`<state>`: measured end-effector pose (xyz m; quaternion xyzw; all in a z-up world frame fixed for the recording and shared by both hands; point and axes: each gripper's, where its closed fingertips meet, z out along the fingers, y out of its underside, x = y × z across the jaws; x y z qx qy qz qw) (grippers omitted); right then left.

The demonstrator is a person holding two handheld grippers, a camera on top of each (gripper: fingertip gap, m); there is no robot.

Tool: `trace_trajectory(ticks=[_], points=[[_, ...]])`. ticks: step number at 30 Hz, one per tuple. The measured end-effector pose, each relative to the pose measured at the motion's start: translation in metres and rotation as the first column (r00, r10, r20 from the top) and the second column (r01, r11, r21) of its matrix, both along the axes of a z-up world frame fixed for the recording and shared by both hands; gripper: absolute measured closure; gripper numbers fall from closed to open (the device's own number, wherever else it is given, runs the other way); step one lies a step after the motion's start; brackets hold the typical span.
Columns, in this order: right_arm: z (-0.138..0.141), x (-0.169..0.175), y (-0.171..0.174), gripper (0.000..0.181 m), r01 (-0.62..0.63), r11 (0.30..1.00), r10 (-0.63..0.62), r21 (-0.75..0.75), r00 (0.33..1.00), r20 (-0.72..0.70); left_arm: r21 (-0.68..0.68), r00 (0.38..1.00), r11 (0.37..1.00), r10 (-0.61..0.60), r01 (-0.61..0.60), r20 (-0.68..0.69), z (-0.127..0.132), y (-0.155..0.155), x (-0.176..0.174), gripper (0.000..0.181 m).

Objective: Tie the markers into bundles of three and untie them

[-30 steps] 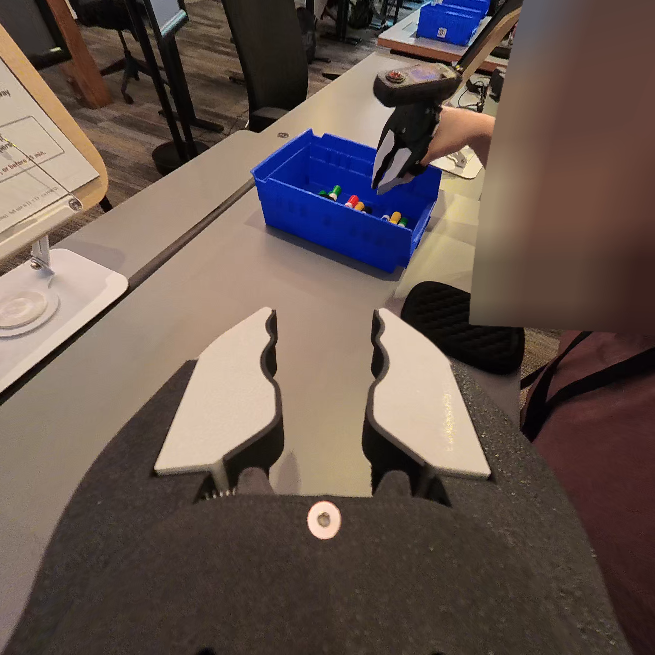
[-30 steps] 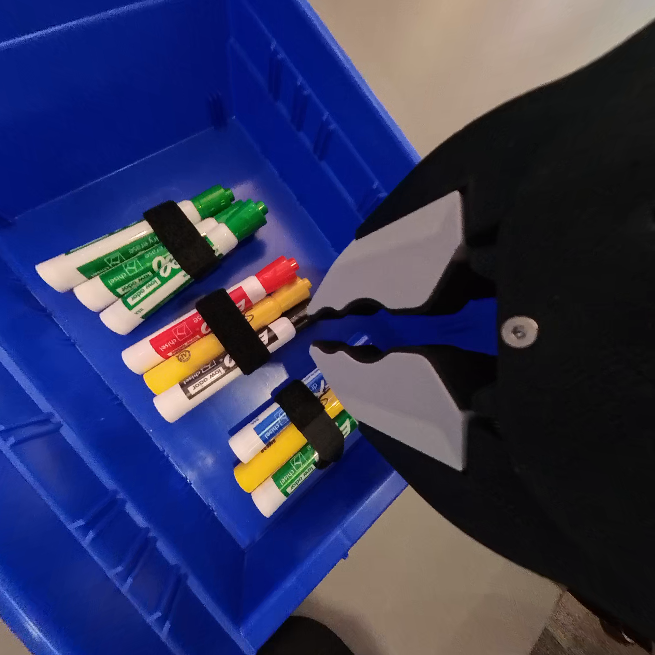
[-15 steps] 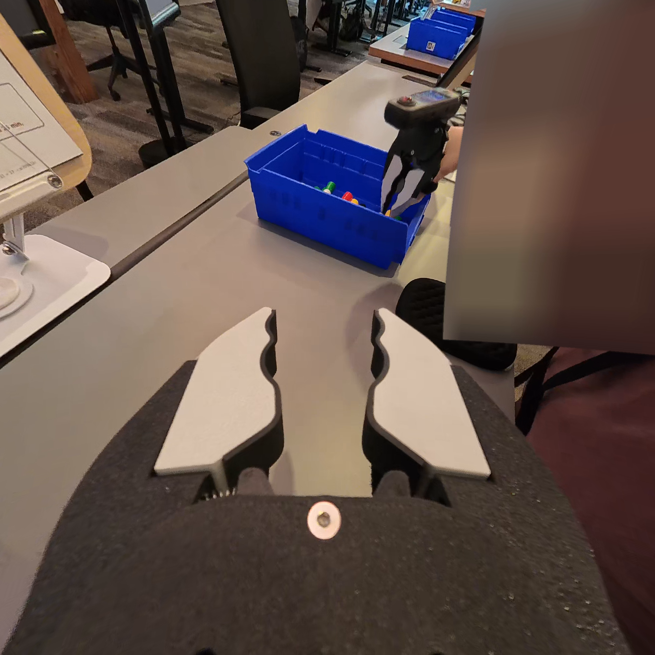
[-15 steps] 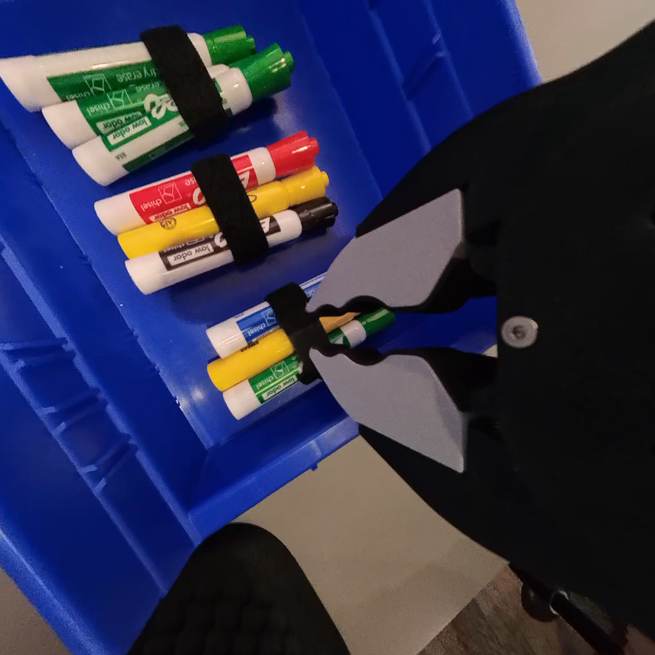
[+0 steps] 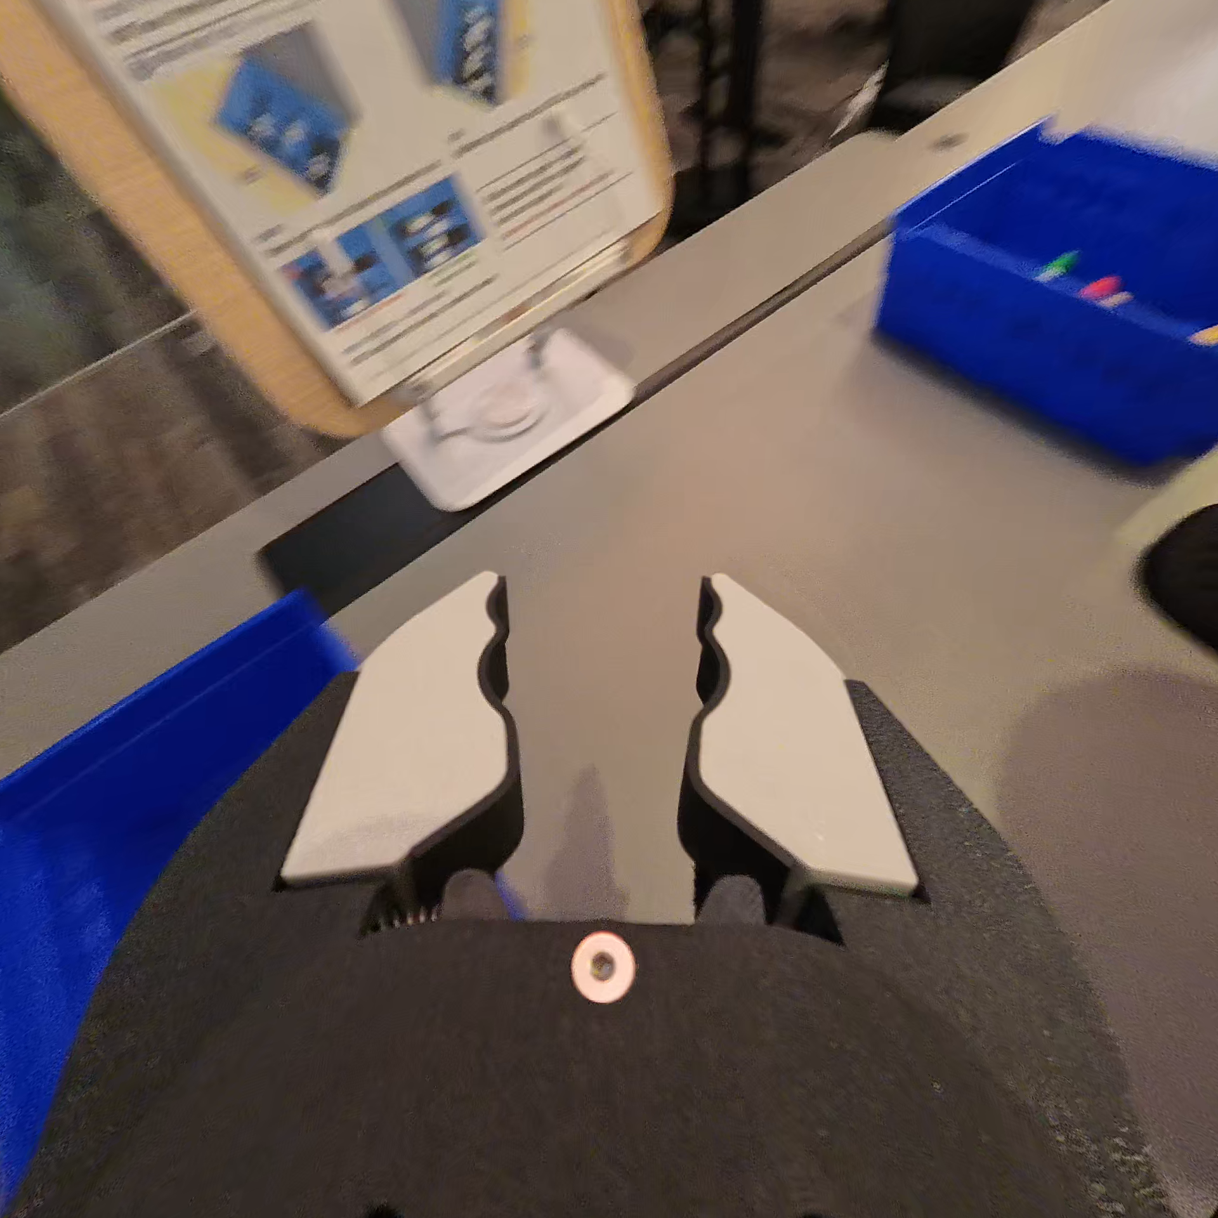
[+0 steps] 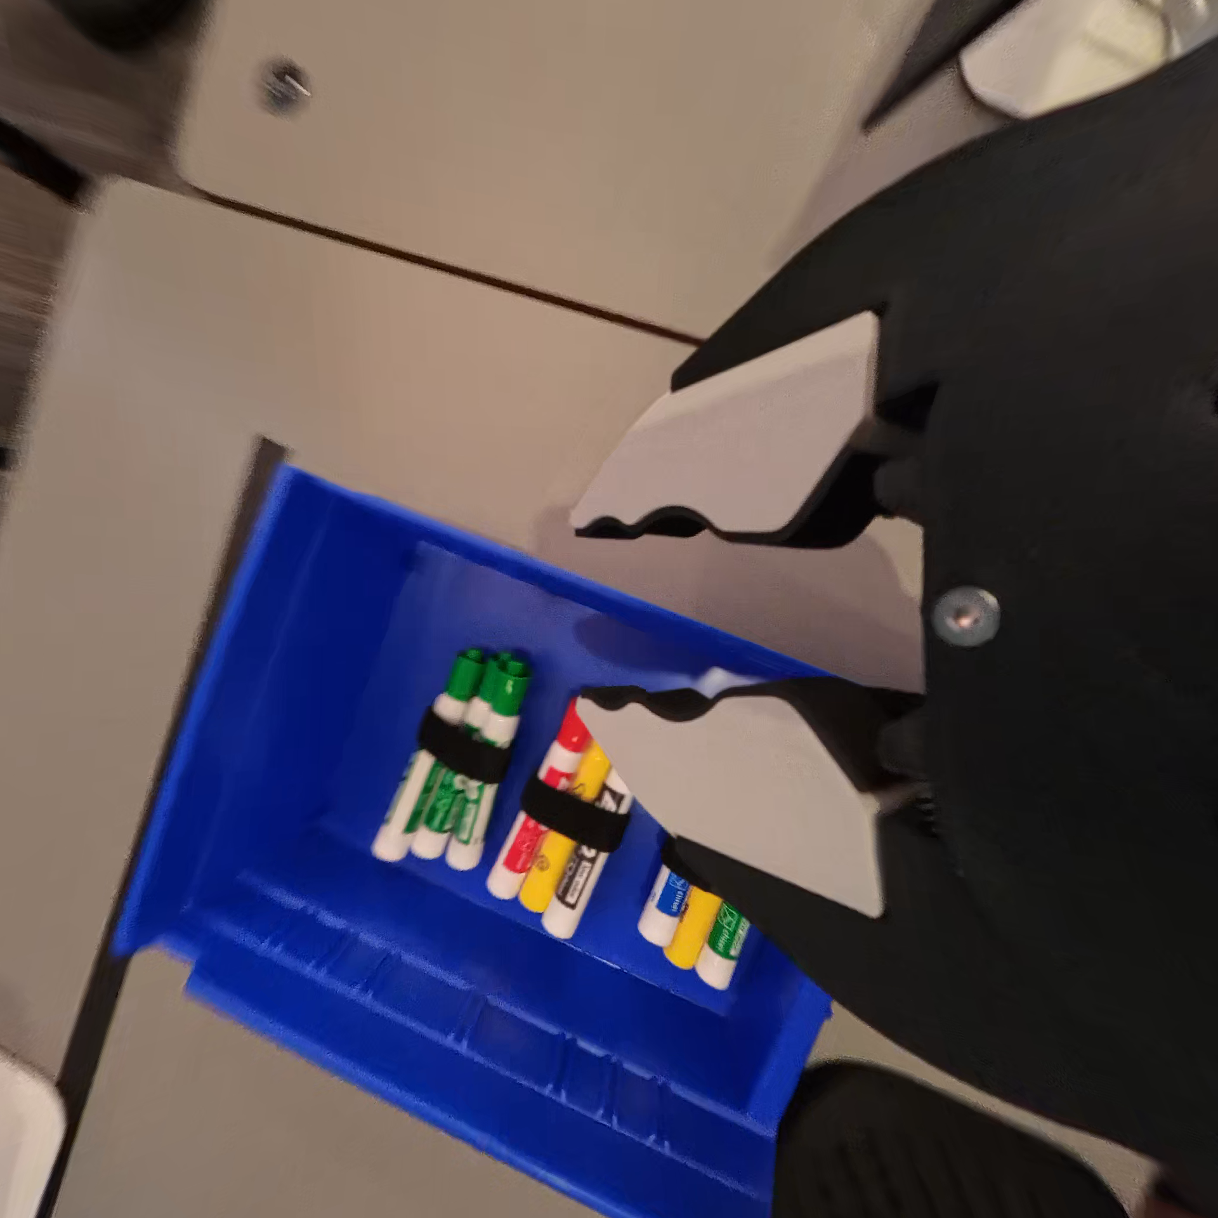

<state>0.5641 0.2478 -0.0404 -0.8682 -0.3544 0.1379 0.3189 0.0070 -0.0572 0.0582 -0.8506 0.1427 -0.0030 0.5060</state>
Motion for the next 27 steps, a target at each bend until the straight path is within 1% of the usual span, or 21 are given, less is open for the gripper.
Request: trace_trajectory(ticks=[1,3,5,7,8,11,12,13,14,16,18,22,24,27], points=[[-0.014,0.004,0.001,0.137,0.037,0.996,-0.037,-0.078,0.999,-0.001,-0.029,0.997,0.998,0.062,-0.063,-0.035,-0.004,-0.009,-0.021,0.125],[-0.036,0.008,-0.003,0.136,0.099,0.980,-0.099,-0.173,0.995,0.006,-0.105,0.984,0.979,0.166,-0.172,-0.065,-0.017,-0.031,-0.063,0.122],[-0.050,0.010,-0.007,0.133,0.155,0.971,-0.149,-0.184,0.988,0.050,-0.188,0.958,0.940,0.269,-0.284,-0.103,-0.034,-0.053,-0.108,0.112],[-0.062,0.012,-0.013,0.122,0.200,0.960,-0.179,-0.193,0.976,0.122,-0.222,0.928,0.902,0.349,-0.370,-0.126,-0.048,-0.070,-0.148,0.103],[-0.069,0.014,-0.015,0.122,0.221,0.955,-0.186,-0.196,0.966,0.180,-0.242,0.925,0.892,0.365,-0.381,-0.110,-0.054,-0.077,-0.160,0.101],[-0.086,0.026,-0.012,0.121,0.278,0.946,-0.212,-0.168,0.921,0.328,-0.324,0.922,0.874,0.387,-0.363,0.011,-0.068,-0.090,-0.179,0.092],[-0.091,0.029,-0.012,0.121,0.294,0.939,-0.215,-0.177,0.907,0.363,-0.342,0.918,0.869,0.394,-0.357,0.042,-0.072,-0.092,-0.185,0.093],[-0.096,0.031,-0.014,0.124,0.301,0.933,-0.207,-0.196,0.896,0.393,-0.354,0.912,0.861,0.407,-0.364,0.051,-0.076,-0.095,-0.193,0.093],[-0.101,0.030,-0.017,0.131,0.297,0.928,-0.189,-0.223,0.895,0.403,-0.359,0.908,0.858,0.415,-0.368,0.061,-0.079,-0.096,-0.199,0.093],[-0.105,0.023,-0.019,0.145,0.290,0.918,-0.178,-0.269,0.910,0.375,-0.373,0.894,0.846,0.439,-0.380,0.086,-0.085,-0.100,-0.212,0.095],[-0.107,0.015,-0.024,0.166,0.272,0.906,-0.155,-0.323,0.926,0.345,-0.411,0.876,0.822,0.471,-0.394,0.104,-0.096,-0.105,-0.224,0.095],[-0.107,0.013,-0.026,0.171,0.284,0.880,-0.160,-0.382,0.932,0.325,-0.463,0.852,0.770,0.520,-0.439,0.058,-0.115,-0.116,-0.250,0.098],[-0.107,0.012,-0.026,0.173,0.289,0.868,-0.173,-0.403,0.938,0.299,-0.484,0.846,0.751,0.531,-0.448,0.040,-0.124,-0.118,-0.259,0.099],[-0.107,0.012,-0.026,0.172,0.287,0.866,-0.173,-0.410,0.941,0.291,-0.537,0.831,0.704,0.556,-0.464,0.011,-0.142,-0.119,-0.273,0.101]])
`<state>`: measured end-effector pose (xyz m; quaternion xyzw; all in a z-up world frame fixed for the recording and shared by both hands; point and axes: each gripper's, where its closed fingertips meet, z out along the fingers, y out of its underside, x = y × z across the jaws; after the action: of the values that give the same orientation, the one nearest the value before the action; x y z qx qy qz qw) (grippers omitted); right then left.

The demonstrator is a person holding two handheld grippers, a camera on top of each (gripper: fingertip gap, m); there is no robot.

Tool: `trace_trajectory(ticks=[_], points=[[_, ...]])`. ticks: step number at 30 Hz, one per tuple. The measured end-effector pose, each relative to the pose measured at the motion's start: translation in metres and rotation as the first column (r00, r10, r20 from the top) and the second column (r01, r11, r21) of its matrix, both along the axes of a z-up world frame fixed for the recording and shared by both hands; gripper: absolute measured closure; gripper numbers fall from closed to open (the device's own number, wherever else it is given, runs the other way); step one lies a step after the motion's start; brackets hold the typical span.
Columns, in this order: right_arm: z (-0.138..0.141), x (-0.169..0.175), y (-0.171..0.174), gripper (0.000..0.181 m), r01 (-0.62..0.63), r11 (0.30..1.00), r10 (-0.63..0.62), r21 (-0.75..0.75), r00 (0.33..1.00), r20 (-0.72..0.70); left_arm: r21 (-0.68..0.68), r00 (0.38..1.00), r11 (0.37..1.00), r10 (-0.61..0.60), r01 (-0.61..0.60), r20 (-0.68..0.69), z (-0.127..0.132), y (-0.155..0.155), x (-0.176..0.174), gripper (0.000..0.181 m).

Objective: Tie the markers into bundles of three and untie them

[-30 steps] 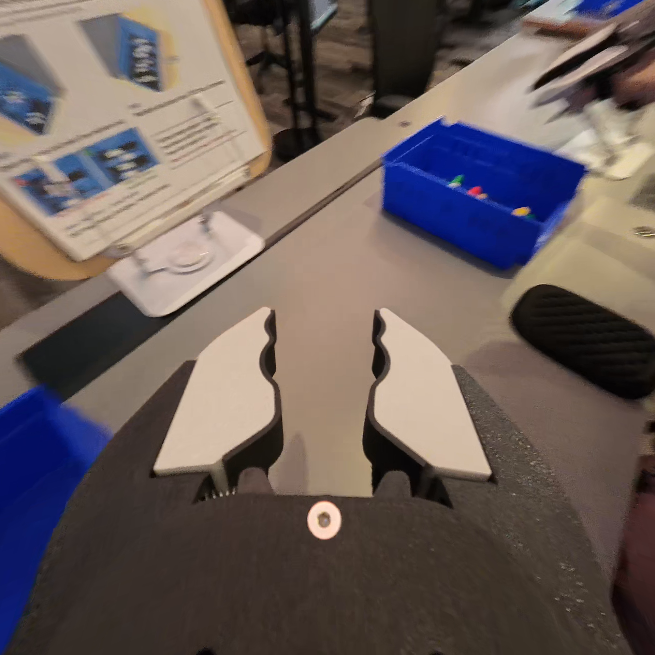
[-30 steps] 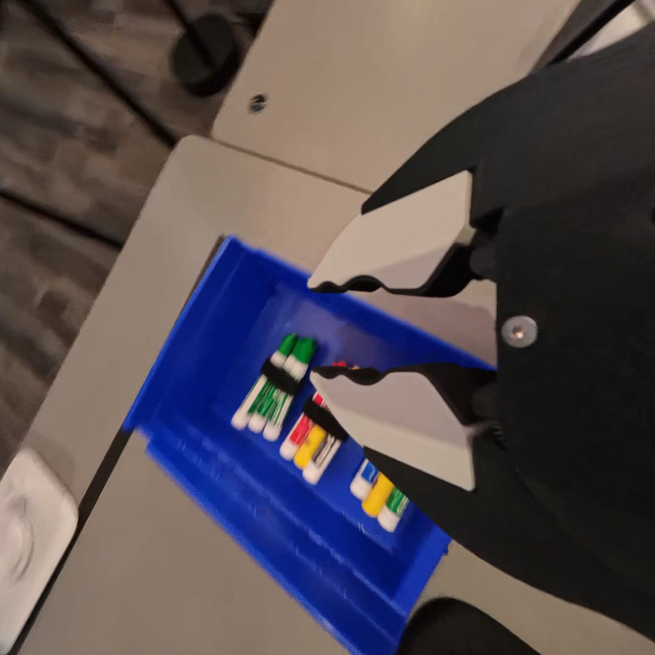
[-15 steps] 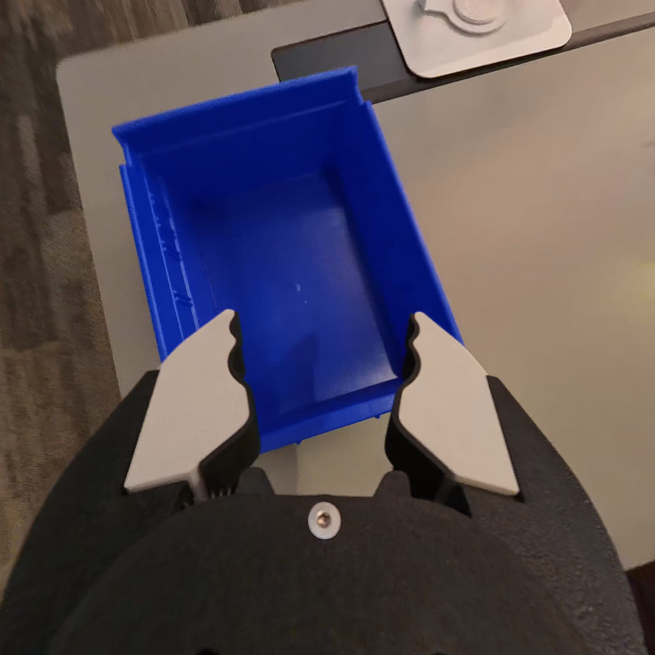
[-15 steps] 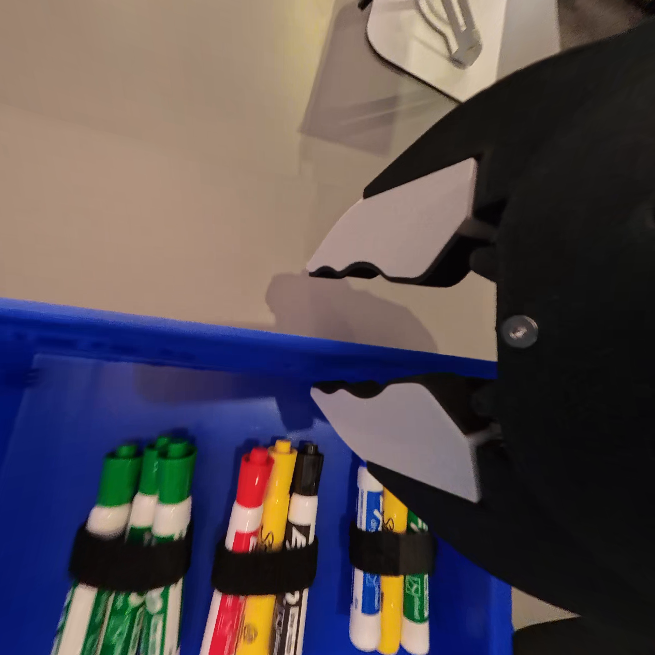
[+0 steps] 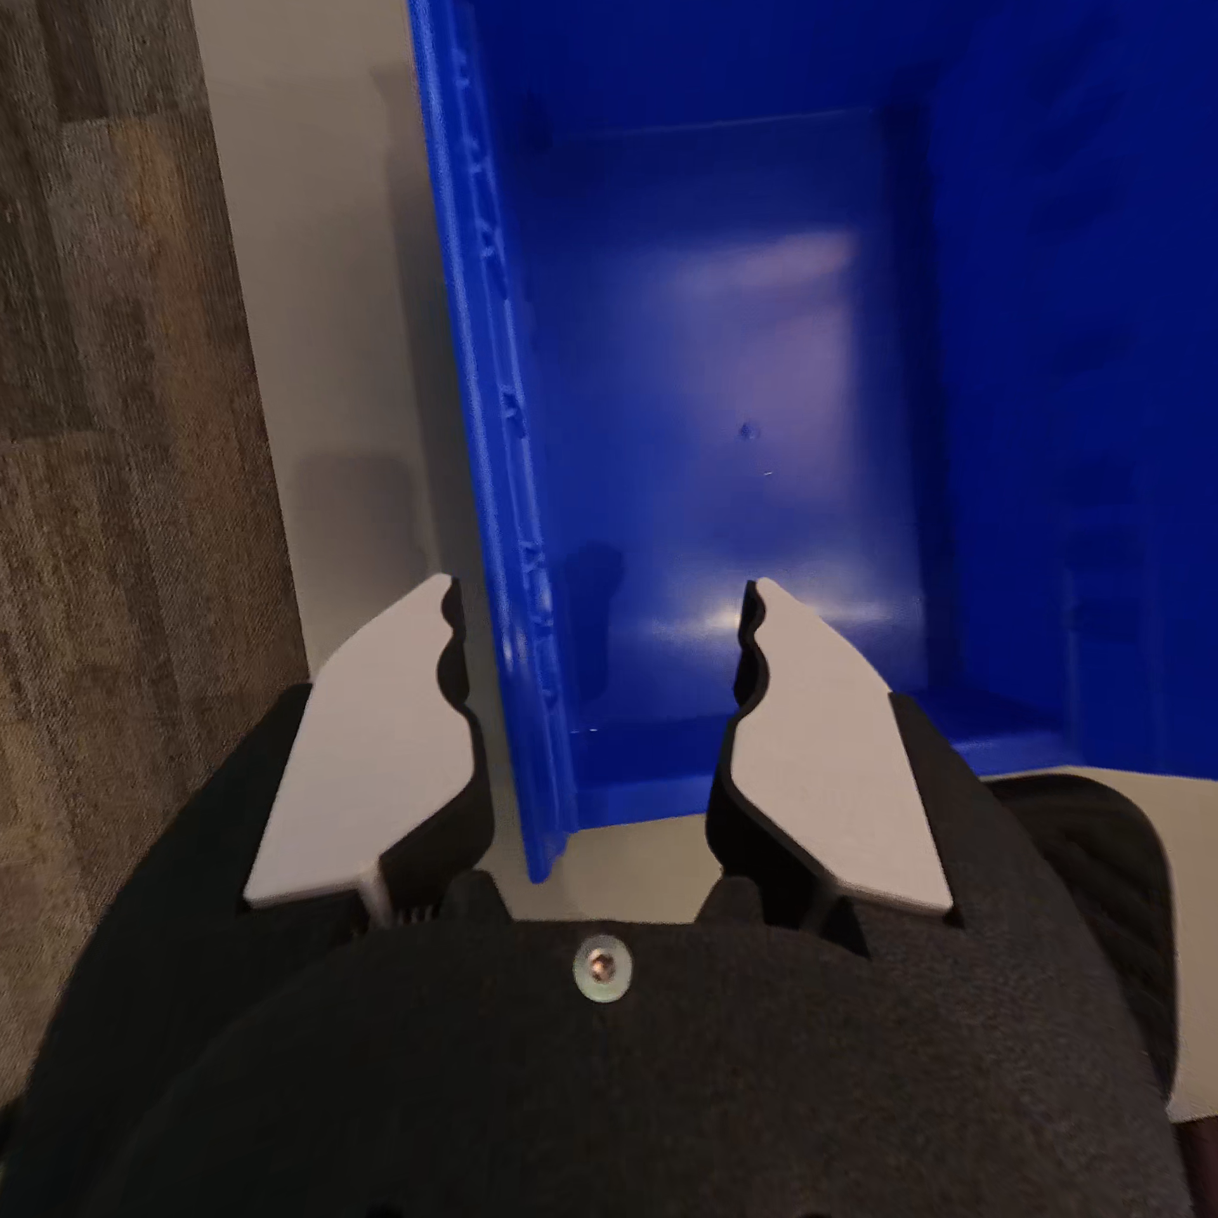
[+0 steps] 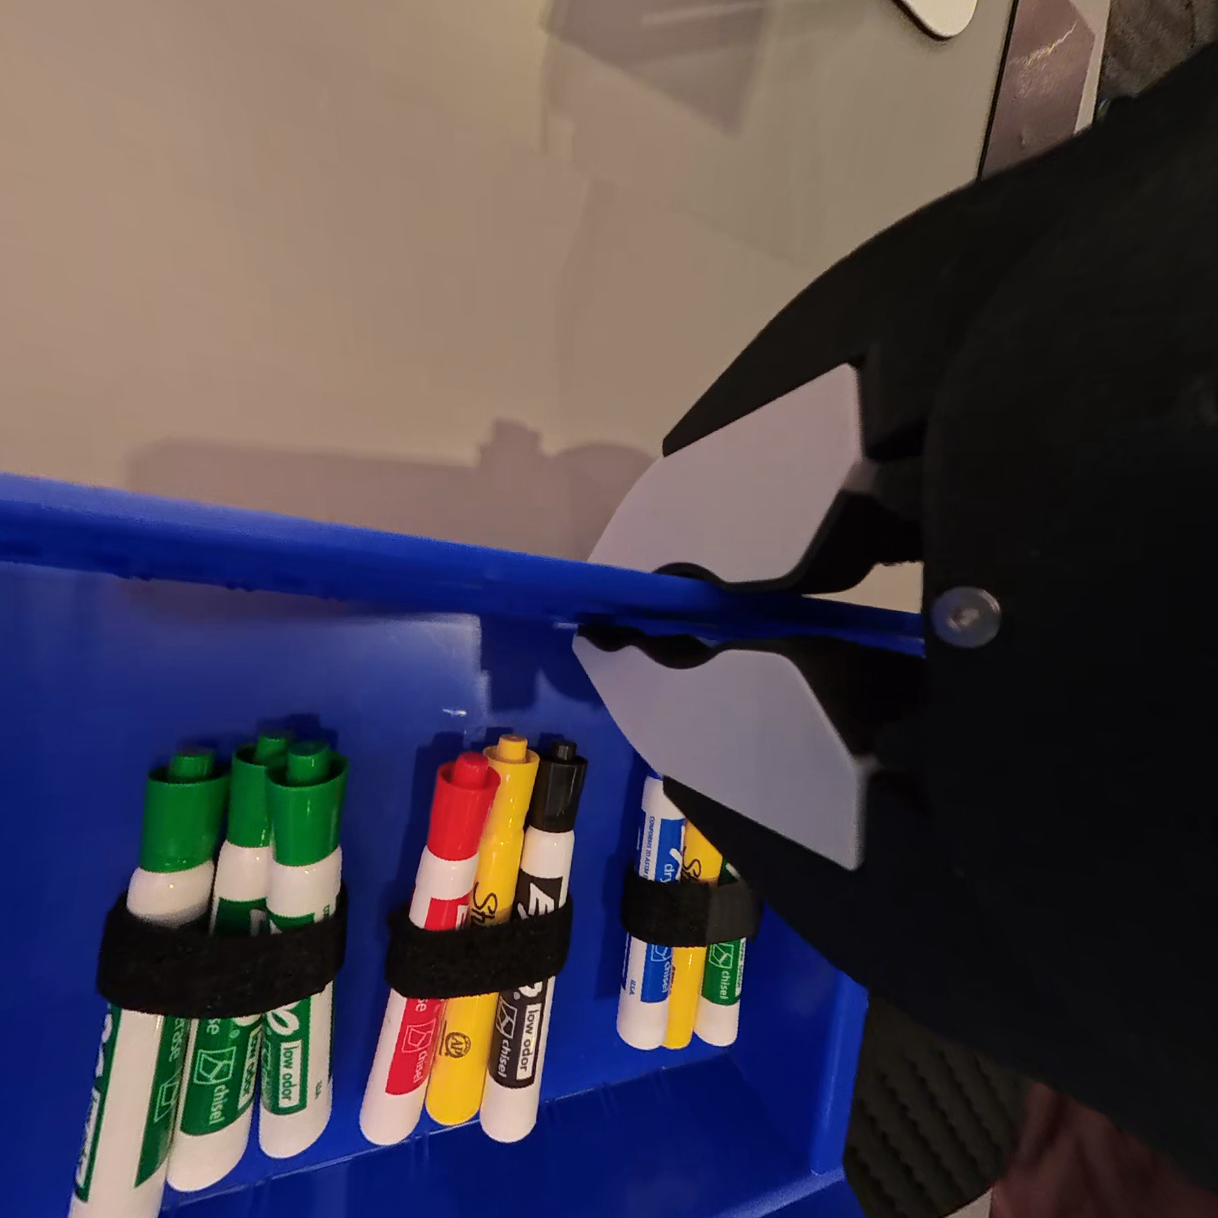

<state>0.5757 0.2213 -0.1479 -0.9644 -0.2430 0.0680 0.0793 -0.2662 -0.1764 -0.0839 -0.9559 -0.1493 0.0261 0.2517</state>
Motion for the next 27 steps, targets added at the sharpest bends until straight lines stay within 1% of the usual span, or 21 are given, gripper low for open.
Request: trace_trajectory(ticks=[1,2,5,7,8,10,11,14,17,21,23,27], points=[[0.000,0.000,0.000,0.172,-0.005,1.000,0.005,0.003,1.000,0.004,-0.027,1.000,0.999,0.017,-0.017,-0.004,-0.007,-0.002,-0.007,0.103],[0.000,0.000,0.000,0.172,-0.010,1.000,0.010,0.008,1.000,0.009,-0.051,0.999,0.998,0.039,-0.038,0.004,-0.013,-0.003,-0.013,0.110],[0.000,0.000,0.000,0.172,-0.013,1.000,0.012,0.018,1.000,0.014,-0.056,0.992,0.996,0.075,-0.069,0.101,-0.025,-0.002,-0.015,0.122],[0.000,0.000,0.000,0.172,-0.012,1.000,0.012,0.022,1.000,0.006,-0.075,0.988,0.995,0.080,-0.070,0.133,-0.032,-0.003,-0.015,0.141],[0.000,0.000,0.000,0.172,-0.017,1.000,0.017,0.024,1.000,0.002,-0.085,0.988,0.994,0.084,-0.074,0.128,-0.035,-0.004,-0.017,0.145],[0.000,0.000,0.000,0.172,-0.020,0.999,0.020,0.027,1.000,-0.010,-0.106,0.989,0.993,0.069,-0.055,0.130,-0.041,-0.006,-0.016,0.170],[0.000,0.000,0.000,0.172,-0.017,1.000,0.017,0.026,1.000,-0.016,-0.127,0.990,0.990,0.074,-0.059,0.117,-0.044,-0.009,-0.018,0.175],[0.000,-0.001,0.000,0.172,-0.017,0.999,0.018,0.028,0.999,-0.027,-0.152,0.996,0.988,0.041,-0.028,0.082,-0.044,-0.010,-0.015,0.176],[0.000,-0.002,-0.002,0.173,-0.003,1.000,0.004,0.016,0.998,-0.055,-0.198,0.997,0.980,0.000,0.017,0.083,-0.044,-0.012,-0.004,0.175],[0.000,-0.004,-0.007,0.173,0.019,1.000,-0.020,-0.006,0.994,-0.104,-0.239,0.995,0.967,-0.069,0.083,0.069,-0.045,-0.012,0.016,0.172],[0.000,-0.006,-0.008,0.173,0.023,1.000,-0.023,-0.003,0.994,-0.103,-0.250,0.995,0.964,-0.084,0.094,0.050,-0.045,-0.010,0.025,0.171],[0.001,-0.013,-0.013,0.173,0.031,0.999,-0.033,-0.014,0.994,-0.108,-0.231,0.989,0.963,-0.121,0.138,0.083,-0.046,-0.002,0.052,0.172]])
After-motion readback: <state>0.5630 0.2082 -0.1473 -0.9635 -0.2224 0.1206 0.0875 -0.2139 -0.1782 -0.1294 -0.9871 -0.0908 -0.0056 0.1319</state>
